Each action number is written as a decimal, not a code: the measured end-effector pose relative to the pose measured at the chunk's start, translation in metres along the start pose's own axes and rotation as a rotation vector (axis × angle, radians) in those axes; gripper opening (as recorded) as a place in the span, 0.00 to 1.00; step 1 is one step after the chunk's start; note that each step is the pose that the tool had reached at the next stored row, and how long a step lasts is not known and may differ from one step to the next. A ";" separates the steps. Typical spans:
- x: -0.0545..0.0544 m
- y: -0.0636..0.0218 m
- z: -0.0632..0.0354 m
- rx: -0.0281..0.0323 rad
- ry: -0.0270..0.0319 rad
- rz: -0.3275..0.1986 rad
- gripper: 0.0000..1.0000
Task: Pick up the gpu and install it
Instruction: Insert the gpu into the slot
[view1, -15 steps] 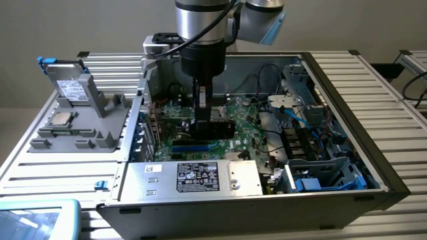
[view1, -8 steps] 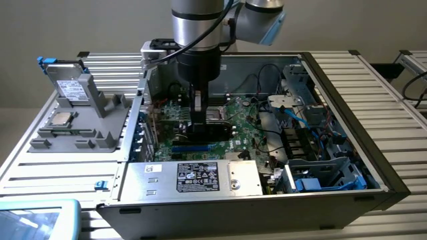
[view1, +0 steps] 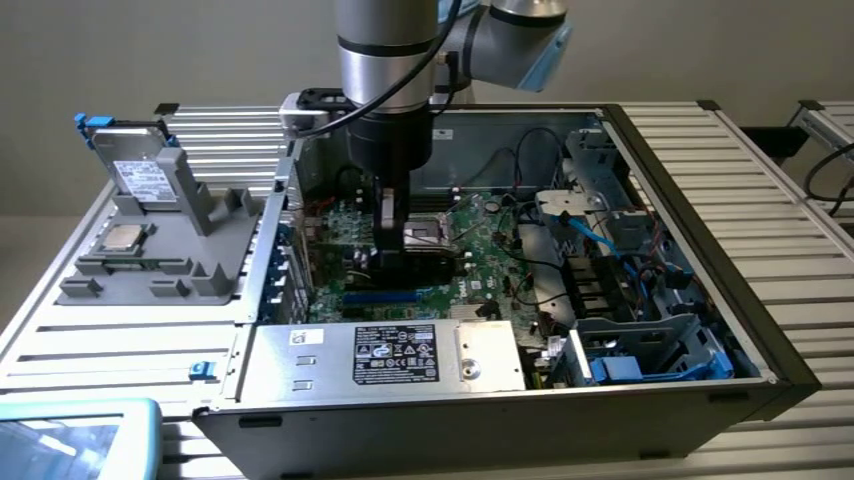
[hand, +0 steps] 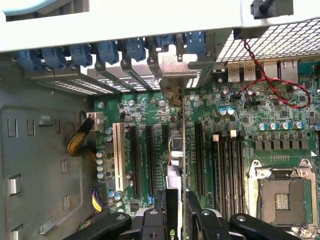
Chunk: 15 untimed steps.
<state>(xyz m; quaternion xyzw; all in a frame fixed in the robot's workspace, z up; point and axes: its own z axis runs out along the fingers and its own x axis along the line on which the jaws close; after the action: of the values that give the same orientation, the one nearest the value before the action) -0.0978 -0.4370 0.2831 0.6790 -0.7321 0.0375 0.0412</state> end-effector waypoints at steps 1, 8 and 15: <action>0.000 0.0001 0.0014 -0.0002 0.0001 0.002 0.27; -0.001 0.0014 0.0105 -0.0009 0.0001 0.007 0.27; 0.000 0.0017 0.0143 -0.0011 0.0005 0.009 0.27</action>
<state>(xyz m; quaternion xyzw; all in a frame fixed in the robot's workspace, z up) -0.0996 -0.4385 0.2688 0.6757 -0.7351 0.0374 0.0416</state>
